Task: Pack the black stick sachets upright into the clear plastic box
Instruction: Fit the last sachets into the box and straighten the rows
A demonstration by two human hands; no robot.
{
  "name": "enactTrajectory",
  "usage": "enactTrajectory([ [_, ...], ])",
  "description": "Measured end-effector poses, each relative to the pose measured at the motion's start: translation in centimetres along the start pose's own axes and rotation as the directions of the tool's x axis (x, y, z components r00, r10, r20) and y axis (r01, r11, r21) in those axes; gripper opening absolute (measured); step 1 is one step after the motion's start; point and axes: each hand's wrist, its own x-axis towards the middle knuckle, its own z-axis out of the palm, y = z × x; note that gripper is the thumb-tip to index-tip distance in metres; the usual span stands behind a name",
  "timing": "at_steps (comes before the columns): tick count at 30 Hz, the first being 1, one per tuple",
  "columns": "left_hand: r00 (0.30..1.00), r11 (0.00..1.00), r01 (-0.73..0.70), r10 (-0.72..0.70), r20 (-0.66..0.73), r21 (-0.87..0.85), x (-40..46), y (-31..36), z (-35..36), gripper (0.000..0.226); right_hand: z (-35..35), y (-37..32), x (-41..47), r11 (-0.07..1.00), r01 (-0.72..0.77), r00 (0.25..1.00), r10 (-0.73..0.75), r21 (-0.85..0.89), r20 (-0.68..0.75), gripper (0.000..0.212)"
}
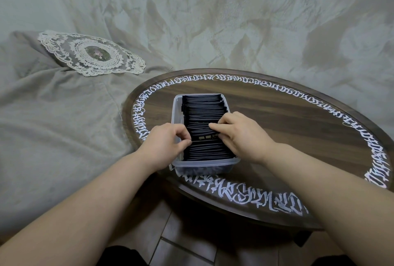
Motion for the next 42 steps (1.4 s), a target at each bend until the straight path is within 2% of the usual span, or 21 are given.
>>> enactTrajectory([
  [4,0.997,0.999,-0.006,0.002,-0.078,-0.044,-0.3,0.0,0.3,0.029,0.0,0.4,0.0,0.999,0.042,0.997,-0.044,-0.025,-0.057,0.025],
  [8,0.994,0.998,0.019,-0.025,-0.108,-0.059,-0.3,-0.2,0.4,0.029,0.6,0.6,0.4,0.986,0.102,0.994,-0.105,-0.131,-0.016,0.024],
  [10,0.993,0.998,0.033,-0.04,-0.113,-0.06,-0.3,-0.3,0.5,0.027,0.6,0.6,0.6,0.975,0.12,0.992,-0.113,-0.185,0.048,0.032],
  [13,0.989,0.999,0.038,-0.042,-0.143,-0.033,-0.3,-0.2,0.6,0.024,0.0,0.7,0.3,0.979,0.109,0.983,-0.08,-0.173,0.165,0.045],
  [18,0.985,0.992,0.096,-0.107,-0.133,-0.083,0.0,-0.6,0.6,0.021,-0.3,1.1,0.0,0.98,0.133,0.989,-0.121,-0.15,0.086,0.04],
  [22,0.987,0.992,0.112,-0.117,-0.108,-0.059,0.3,-0.5,0.4,0.023,-0.3,1.0,0.0,0.986,0.1,0.985,-0.079,-0.136,0.152,0.045],
  [24,0.988,0.994,0.101,-0.106,-0.111,-0.05,0.2,-0.4,0.3,0.024,-0.6,1.2,-0.3,0.98,0.135,0.981,-0.111,-0.15,0.159,0.045],
  [27,0.992,0.996,0.062,-0.069,-0.109,-0.07,-0.2,-0.4,0.3,0.02,-0.8,1.5,-1.0,0.975,0.133,0.99,-0.122,-0.18,0.071,0.036],
  [29,0.986,0.997,0.03,-0.042,-0.16,-0.077,-0.3,-0.4,0.4,0.012,-0.4,1.6,-1.6,0.977,0.117,0.993,-0.117,-0.177,0.014,0.033],
  [33,0.96,0.993,0.122,-0.117,-0.254,0.004,-0.1,-0.4,0.9,0.035,0.1,1.6,-2.2,0.98,0.109,0.994,-0.111,-0.168,-0.006,0.044],
  [37,0.958,0.97,0.216,-0.189,-0.214,0.112,0.3,-0.1,1.5,0.041,-0.1,1.6,-2.5,0.975,0.108,0.994,-0.108,-0.195,0.009,0.049],
  [42,0.972,0.957,0.206,-0.175,-0.159,0.206,0.5,0.3,1.3,0.041,-0.1,1.8,-2.9,0.976,0.101,0.995,-0.095,-0.192,0.044,0.054],
])
